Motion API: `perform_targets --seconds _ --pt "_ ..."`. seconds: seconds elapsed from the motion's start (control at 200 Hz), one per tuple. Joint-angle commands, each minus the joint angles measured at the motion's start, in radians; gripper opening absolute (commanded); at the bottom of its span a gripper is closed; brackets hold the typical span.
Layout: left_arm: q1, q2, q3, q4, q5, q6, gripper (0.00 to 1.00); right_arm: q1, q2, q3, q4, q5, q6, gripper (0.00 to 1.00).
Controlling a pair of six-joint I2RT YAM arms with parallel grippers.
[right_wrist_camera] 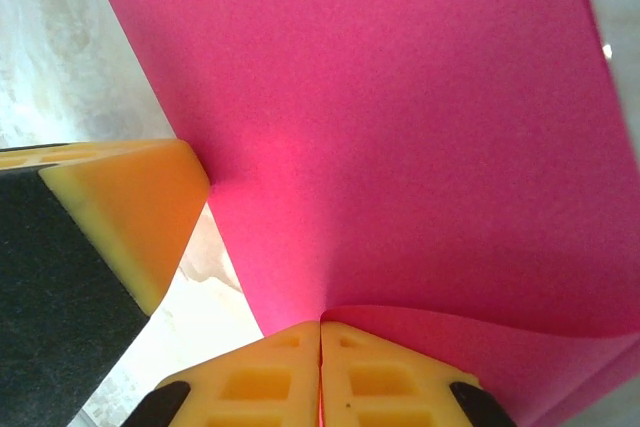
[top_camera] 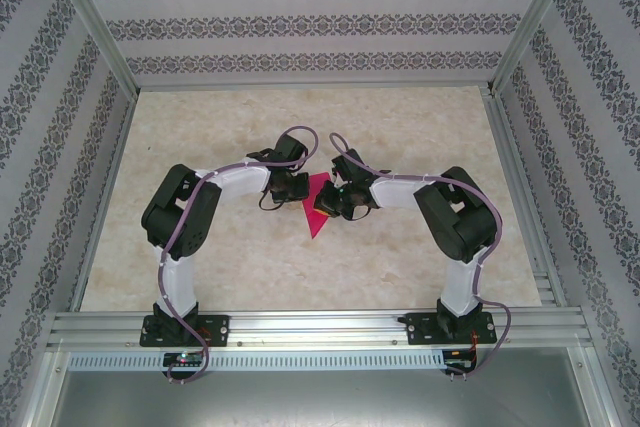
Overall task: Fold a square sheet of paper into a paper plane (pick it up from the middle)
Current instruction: Third fold the triangle at the center of the table.
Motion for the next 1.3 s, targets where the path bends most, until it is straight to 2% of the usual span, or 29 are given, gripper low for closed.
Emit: perform_targets --seconds 0.0,0.39,0.644,0.919,1.114,1.294 --pt "0.003 0.027 0.016 -0.027 0.007 0.005 0.08 0.013 0.019 0.021 -0.002 0.005 -0.015 0.09" --pt "0.003 0.024 0.014 -0.027 0.014 0.007 0.07 0.012 0.033 0.026 0.000 -0.004 -0.015 0.10" --pt "0.004 0.018 0.015 -0.037 -0.008 -0.022 0.08 0.012 0.040 0.027 -0.013 -0.003 -0.016 0.23" --pt "0.057 -0.095 -0.038 -0.034 -0.036 -0.057 0.09 0.010 0.034 0.025 -0.025 0.006 -0.017 0.33" --pt "0.073 -0.143 -0.067 -0.019 -0.011 -0.055 0.10 0.010 0.031 0.021 -0.023 0.008 -0.017 0.37" --pt "0.074 -0.153 -0.078 0.014 0.044 -0.057 0.10 0.008 0.029 0.018 -0.028 0.011 -0.017 0.35"
